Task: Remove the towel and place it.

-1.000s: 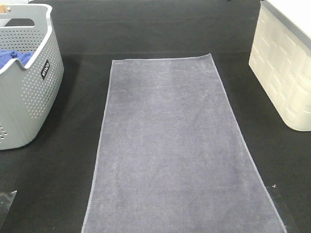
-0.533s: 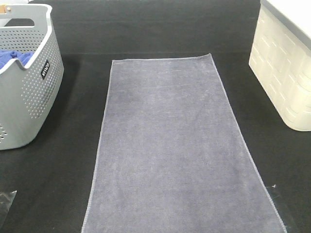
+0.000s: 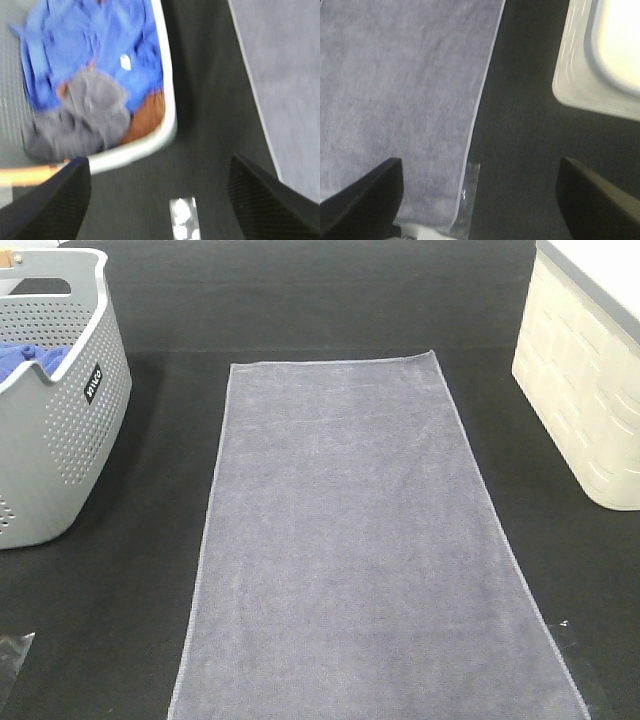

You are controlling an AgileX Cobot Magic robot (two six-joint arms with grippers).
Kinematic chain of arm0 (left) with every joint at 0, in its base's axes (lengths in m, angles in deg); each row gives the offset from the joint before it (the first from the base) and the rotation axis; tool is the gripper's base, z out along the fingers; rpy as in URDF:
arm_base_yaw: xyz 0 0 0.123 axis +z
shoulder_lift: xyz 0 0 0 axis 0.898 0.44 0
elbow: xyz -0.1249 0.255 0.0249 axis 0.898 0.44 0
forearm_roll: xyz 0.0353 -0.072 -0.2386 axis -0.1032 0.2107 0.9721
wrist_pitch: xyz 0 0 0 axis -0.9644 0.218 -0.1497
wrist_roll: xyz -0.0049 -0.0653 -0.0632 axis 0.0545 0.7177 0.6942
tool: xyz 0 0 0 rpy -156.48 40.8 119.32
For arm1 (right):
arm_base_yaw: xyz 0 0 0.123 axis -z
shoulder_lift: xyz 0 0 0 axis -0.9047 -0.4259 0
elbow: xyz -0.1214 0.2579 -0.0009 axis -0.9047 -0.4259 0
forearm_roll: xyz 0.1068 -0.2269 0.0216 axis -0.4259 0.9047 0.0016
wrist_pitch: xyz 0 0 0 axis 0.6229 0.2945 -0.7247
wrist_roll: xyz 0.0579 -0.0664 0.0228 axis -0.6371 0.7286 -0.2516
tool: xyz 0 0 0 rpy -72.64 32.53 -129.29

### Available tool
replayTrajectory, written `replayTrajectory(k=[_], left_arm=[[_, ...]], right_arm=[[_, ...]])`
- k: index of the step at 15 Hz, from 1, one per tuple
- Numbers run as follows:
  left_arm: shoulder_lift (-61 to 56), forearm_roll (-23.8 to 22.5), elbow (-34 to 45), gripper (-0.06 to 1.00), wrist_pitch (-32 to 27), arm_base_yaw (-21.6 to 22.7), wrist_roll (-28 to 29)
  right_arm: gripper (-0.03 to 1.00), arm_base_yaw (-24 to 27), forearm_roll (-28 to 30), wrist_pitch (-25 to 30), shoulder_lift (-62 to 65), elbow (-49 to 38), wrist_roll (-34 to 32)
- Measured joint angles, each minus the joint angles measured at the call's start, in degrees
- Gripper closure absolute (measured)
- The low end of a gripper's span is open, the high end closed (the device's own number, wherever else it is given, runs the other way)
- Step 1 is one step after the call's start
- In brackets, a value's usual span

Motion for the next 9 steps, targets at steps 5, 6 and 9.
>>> replayTrajectory(k=[5,6,9], left_arm=[[-28.48,5.61,25.73,0.22,-0.11,0.0,0.0],[-34.38,6.59,29.74,0.22,-0.17,0.0,-0.4],[-55.0,11.29,38.62,0.22,-0.29,0.0,-5.33]], right_arm=[[0.18,0.0,-0.97,0.11,25.95,-20.8,0.0],[0.18,0.0,-1.03,0.11,31.68,-24.12,0.0],[0.19,0.0,-1.03,0.17,47.67,-33.23,0.0]])
